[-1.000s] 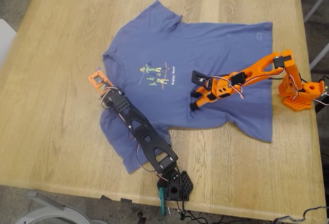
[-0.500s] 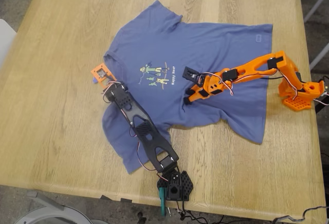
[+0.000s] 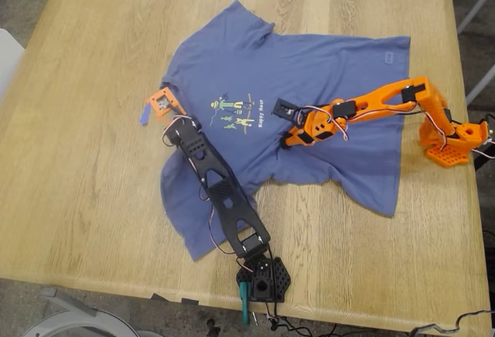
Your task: Fold a T-shirt
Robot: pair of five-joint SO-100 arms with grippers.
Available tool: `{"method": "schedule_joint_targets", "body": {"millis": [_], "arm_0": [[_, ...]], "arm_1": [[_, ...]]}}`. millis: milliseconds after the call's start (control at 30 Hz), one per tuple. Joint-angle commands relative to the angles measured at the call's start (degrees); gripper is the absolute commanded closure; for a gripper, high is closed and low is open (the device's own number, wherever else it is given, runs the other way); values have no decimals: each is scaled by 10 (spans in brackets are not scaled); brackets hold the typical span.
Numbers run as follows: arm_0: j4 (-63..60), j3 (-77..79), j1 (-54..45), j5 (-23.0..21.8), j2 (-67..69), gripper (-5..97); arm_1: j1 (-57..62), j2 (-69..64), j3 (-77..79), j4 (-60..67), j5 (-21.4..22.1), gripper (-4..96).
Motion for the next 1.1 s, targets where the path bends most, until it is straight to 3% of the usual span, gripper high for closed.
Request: {"method": "schedule_joint_targets", "body": {"millis": [0, 300, 1067], "arm_0": [[6, -27, 20, -7, 143, 918], [25, -27, 92, -6, 200, 918], [17, -26, 415, -7, 265, 918]], "arm_1": [[34, 52, 31, -15, -1, 912], [77, 143, 67, -69, -4, 912], [166, 151, -11, -173, -4, 912]]}}
